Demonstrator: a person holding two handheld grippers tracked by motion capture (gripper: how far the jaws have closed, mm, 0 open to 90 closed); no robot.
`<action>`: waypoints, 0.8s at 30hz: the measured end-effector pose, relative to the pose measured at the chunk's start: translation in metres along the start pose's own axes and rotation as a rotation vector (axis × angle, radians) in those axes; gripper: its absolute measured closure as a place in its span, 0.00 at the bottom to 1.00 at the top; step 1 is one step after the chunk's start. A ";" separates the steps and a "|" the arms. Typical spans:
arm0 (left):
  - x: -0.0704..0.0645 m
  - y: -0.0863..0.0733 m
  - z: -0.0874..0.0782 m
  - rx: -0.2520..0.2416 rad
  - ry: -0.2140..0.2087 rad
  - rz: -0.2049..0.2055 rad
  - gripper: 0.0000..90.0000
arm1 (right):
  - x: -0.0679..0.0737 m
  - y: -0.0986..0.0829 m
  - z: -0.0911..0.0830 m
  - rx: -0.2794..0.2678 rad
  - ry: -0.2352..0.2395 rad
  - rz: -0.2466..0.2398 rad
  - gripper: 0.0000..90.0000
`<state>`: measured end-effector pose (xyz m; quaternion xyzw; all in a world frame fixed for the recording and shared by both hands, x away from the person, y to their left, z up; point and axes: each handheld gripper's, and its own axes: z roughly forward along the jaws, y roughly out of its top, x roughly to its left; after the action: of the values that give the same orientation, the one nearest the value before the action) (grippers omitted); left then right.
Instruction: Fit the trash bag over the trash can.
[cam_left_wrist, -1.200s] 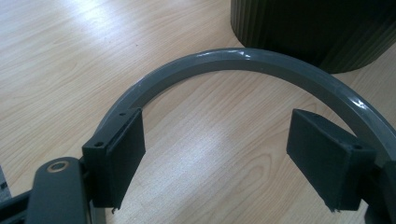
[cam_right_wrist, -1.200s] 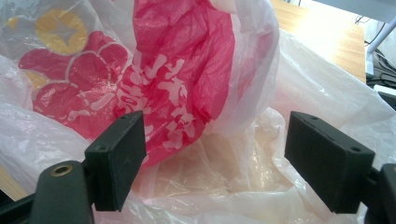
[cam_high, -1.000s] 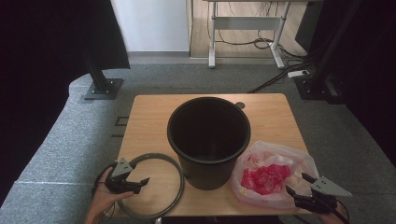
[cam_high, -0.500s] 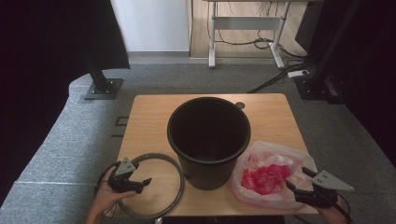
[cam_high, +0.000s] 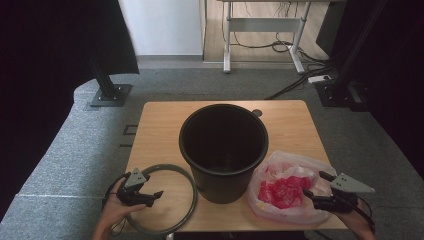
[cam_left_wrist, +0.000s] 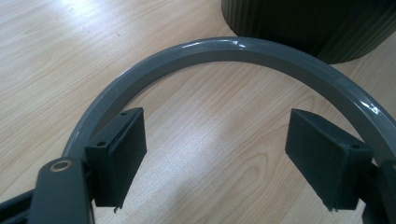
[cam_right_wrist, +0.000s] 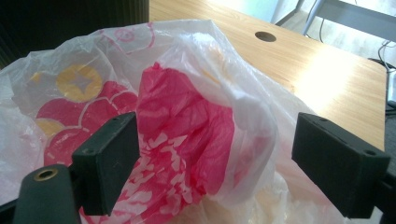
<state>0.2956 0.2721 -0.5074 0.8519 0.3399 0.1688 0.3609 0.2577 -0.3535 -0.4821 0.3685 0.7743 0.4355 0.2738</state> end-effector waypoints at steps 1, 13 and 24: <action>0.000 0.000 0.000 0.000 0.002 0.000 0.23 | -0.001 0.000 0.001 0.000 -0.001 0.001 0.16; -0.001 0.001 0.000 -0.002 0.001 0.000 0.24 | -0.005 0.007 0.015 0.017 0.032 -0.003 0.15; 0.000 -0.001 0.001 0.005 -0.002 0.000 0.25 | 0.004 0.012 0.038 0.082 0.062 -0.030 0.23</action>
<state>0.2956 0.2717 -0.5086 0.8529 0.3401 0.1672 0.3590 0.2877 -0.3276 -0.4896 0.3542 0.8049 0.4106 0.2409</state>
